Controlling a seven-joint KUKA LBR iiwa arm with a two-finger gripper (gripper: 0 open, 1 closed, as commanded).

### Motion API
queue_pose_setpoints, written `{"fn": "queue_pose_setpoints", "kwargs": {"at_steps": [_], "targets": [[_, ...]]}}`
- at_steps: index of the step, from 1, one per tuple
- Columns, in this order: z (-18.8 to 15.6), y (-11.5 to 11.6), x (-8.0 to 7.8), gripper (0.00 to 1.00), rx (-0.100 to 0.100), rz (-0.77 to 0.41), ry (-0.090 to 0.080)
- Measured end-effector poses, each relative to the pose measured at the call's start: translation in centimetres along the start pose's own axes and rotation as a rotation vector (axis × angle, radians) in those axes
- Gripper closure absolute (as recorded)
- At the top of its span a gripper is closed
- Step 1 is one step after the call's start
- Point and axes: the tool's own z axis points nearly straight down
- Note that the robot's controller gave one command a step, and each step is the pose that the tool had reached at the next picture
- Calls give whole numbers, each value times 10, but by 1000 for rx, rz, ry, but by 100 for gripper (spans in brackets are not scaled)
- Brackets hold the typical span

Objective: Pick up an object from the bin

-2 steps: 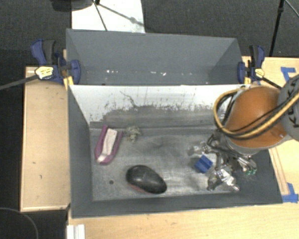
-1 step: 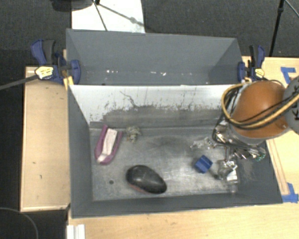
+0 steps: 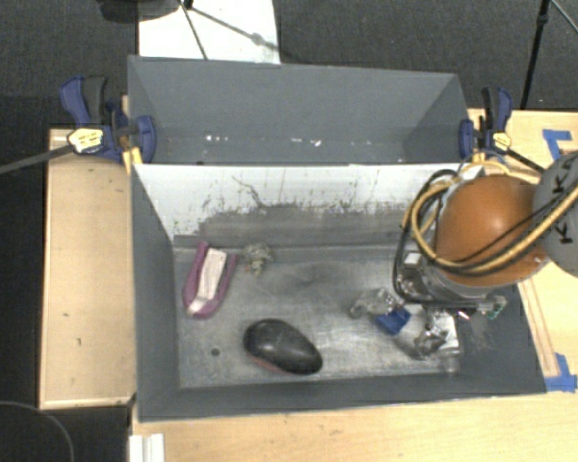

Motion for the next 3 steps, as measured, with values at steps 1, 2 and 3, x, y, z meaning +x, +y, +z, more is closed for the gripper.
{"fn": "queue_pose_setpoints", "kwargs": {"at_steps": [1,2,3], "targets": [[-1,-1,1,100,1,6,2],[-100,-9,-3,100,8,15,-4],[-152,-6,-8,100,7,-9,-4]]}}
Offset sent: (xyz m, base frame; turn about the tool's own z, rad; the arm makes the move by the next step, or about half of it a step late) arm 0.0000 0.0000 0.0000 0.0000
